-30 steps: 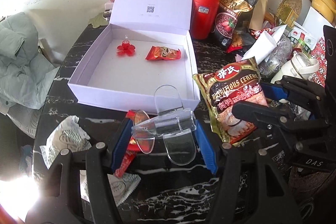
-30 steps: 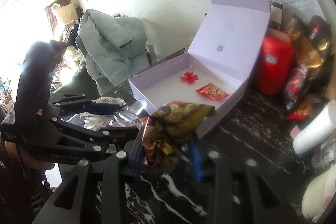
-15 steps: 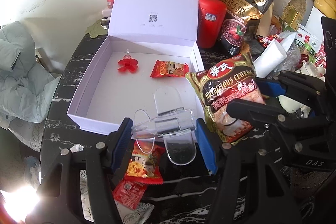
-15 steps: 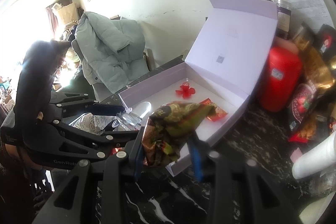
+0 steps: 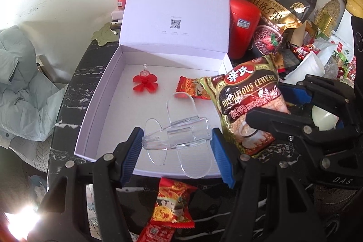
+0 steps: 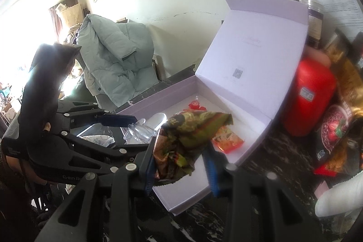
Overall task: Organize objects
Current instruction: 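Carry clear plastic piece with left gripper over white box while right gripper carries cereal bag, then lower plastic piece into white box and open left gripper while right gripper releases cereal bag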
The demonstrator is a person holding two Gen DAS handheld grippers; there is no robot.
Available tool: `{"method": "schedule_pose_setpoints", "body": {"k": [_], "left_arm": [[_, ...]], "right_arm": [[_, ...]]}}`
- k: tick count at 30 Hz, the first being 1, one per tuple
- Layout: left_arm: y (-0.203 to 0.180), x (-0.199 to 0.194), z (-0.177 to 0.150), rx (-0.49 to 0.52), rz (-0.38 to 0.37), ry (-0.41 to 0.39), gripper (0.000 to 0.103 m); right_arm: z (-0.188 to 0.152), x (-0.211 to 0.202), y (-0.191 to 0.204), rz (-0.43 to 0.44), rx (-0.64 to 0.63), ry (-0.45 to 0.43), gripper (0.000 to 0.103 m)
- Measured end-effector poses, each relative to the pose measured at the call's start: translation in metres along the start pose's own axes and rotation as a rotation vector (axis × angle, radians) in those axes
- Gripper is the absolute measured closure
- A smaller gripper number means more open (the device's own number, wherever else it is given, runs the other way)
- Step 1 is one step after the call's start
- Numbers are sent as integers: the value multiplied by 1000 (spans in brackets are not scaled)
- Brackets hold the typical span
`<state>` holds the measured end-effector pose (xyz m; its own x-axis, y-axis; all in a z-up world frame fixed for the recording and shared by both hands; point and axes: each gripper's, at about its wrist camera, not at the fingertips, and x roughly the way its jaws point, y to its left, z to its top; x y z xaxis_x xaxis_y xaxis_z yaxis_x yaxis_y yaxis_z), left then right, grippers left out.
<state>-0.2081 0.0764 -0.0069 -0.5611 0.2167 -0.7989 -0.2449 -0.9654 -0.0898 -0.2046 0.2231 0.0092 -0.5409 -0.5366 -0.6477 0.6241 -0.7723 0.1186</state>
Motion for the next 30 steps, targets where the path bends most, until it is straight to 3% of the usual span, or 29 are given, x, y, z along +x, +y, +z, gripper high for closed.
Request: {"method": "schedule_pose_setpoints", "body": {"k": [30], "left_arm": [[31,69,61,35,71,36,44]], "right_arm": [[43,73,-51,-21,3,15,68]]}}
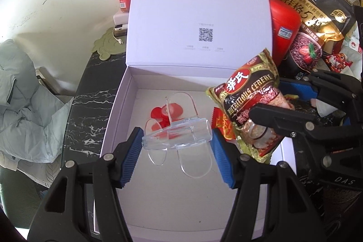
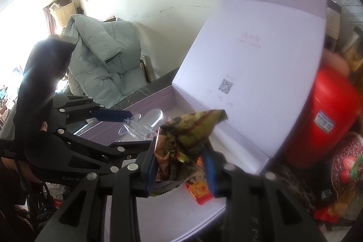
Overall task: Organize objects
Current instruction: 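Lower plastic piece into white box and open left gripper while right gripper releases cereal bag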
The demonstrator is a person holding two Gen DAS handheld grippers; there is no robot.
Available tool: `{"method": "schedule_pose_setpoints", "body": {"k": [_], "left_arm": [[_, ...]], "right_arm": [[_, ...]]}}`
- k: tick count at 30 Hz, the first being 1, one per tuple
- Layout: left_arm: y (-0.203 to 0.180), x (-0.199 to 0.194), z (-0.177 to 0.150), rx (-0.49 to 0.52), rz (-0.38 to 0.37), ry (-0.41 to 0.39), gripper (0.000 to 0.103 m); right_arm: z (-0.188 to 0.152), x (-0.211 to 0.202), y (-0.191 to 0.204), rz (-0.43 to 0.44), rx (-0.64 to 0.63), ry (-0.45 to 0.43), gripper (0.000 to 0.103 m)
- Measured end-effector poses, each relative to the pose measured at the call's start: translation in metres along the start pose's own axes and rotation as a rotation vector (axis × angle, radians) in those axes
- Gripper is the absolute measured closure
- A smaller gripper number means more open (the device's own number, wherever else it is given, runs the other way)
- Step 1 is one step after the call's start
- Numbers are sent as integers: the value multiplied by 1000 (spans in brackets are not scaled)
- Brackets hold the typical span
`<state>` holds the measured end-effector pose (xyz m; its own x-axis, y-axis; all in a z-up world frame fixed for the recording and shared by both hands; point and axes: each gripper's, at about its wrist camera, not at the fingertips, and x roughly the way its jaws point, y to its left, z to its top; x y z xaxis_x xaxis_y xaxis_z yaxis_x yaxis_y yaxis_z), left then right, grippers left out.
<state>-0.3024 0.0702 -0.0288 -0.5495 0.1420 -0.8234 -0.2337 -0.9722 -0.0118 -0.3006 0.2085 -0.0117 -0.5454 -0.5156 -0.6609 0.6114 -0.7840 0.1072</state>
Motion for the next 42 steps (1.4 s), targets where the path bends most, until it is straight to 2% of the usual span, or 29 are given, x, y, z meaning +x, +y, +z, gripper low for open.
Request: {"method": "schedule_pose_setpoints", "body": {"k": [7,14,30,42], "left_arm": [[5,9,13,10,21,5,44],[7,20,20,16,12,23,44],[6,42,13,10,26,92,44],[11,51,13,-23,62,131,43]], "right_arm": [[10,15,-6,8,-6,4,68],[9,26,-13,24,1,25,68],[-2,51,-21,4,22,104,68],[-3,51,-24,-6,24,114,63]]}}
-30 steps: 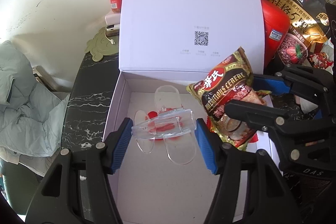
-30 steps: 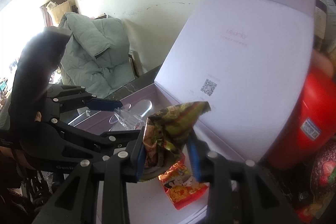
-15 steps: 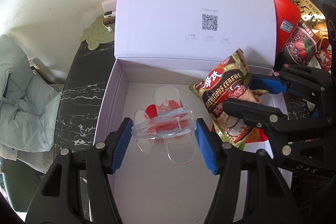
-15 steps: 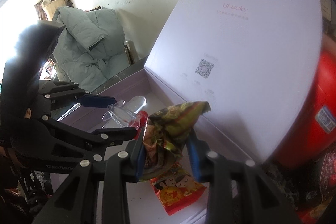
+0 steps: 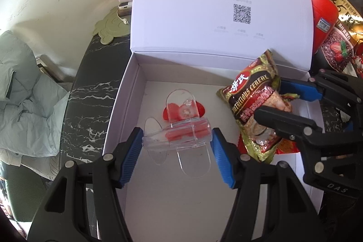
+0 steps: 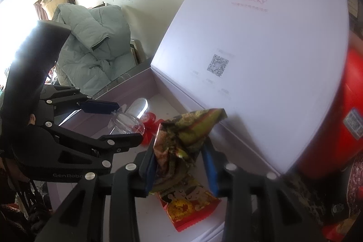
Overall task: Organize objects
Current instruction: 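Lower plastic piece into white box and open left gripper while right gripper releases cereal bag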
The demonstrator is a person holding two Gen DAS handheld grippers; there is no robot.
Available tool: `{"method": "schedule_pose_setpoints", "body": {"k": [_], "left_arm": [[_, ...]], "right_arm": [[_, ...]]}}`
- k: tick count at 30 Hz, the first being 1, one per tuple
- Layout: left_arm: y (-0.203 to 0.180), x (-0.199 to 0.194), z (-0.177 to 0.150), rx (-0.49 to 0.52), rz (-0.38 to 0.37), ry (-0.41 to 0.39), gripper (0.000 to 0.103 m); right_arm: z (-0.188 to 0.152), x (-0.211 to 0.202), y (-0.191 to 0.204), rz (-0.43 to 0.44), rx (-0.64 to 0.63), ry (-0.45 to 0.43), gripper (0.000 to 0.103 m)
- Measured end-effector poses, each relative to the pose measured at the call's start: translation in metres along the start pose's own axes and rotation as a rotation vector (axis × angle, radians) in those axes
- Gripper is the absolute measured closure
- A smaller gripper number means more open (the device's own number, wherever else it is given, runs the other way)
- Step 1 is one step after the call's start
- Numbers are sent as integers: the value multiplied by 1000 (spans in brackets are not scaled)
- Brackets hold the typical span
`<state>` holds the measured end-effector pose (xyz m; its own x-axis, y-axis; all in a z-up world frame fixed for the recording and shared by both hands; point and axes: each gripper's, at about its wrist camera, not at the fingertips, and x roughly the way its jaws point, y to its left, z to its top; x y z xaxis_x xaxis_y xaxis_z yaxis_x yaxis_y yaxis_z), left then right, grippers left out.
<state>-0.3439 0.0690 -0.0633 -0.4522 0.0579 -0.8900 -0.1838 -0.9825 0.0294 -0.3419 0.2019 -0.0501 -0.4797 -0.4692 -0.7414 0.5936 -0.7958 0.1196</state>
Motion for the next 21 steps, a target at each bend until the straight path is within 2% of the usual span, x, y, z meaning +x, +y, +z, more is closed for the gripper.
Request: {"method": "schedule_pose_setpoints", "body": {"k": [2,3,21], "left_arm": [[0,0,0,1,4,5,43],[-1,-1,0,2,8,8,43],[-2,-51,-3,-13,35,-58,43]], "right_arm": [[1,0,1,-3,0,2,52],[1,-1,2,-8,1,2,52],[10,-47,13,-55,3,-51,52]]}}
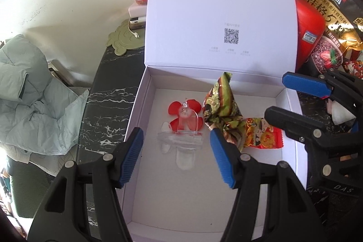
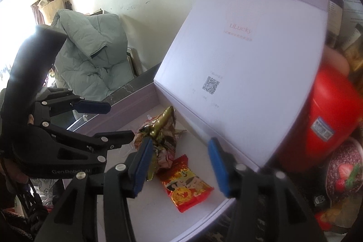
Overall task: Organize objects
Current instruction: 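Lower plastic piece into white box and open left gripper while right gripper releases cereal bag, then lift both grippers out of the white box and pull back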
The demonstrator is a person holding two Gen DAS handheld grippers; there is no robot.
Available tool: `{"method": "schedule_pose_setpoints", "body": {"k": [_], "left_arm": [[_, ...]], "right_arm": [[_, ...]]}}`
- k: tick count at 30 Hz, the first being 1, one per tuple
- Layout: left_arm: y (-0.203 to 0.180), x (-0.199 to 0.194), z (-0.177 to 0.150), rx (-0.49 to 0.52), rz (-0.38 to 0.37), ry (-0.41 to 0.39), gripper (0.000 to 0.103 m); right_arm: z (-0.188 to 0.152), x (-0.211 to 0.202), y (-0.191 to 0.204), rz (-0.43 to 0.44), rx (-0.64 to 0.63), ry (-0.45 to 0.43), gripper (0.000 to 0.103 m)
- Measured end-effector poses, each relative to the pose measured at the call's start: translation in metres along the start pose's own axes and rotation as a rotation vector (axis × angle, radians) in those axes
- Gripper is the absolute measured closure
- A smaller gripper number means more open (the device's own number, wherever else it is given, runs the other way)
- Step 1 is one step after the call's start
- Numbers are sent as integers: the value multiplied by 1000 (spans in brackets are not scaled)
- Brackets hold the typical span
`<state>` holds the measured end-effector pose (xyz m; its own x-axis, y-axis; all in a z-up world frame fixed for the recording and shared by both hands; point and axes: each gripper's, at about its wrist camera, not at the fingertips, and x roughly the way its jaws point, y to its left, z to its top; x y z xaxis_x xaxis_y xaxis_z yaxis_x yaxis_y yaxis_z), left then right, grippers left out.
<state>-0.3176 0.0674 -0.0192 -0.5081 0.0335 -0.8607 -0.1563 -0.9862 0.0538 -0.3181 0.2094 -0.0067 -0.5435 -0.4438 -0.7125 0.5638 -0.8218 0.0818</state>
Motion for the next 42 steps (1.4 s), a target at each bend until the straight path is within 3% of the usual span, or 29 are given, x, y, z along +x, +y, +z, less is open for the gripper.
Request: {"method": "schedule_pose_setpoints", "body": {"k": [16,42], "left_arm": [[2,-62,-13,-21,21,-84,43],[2,-160,-72,-70,54,-198,43]], "right_arm": [[6,-57,26,-50,-27,-70,52],[-17,-155,87,-80,-86,-154,51]]}}
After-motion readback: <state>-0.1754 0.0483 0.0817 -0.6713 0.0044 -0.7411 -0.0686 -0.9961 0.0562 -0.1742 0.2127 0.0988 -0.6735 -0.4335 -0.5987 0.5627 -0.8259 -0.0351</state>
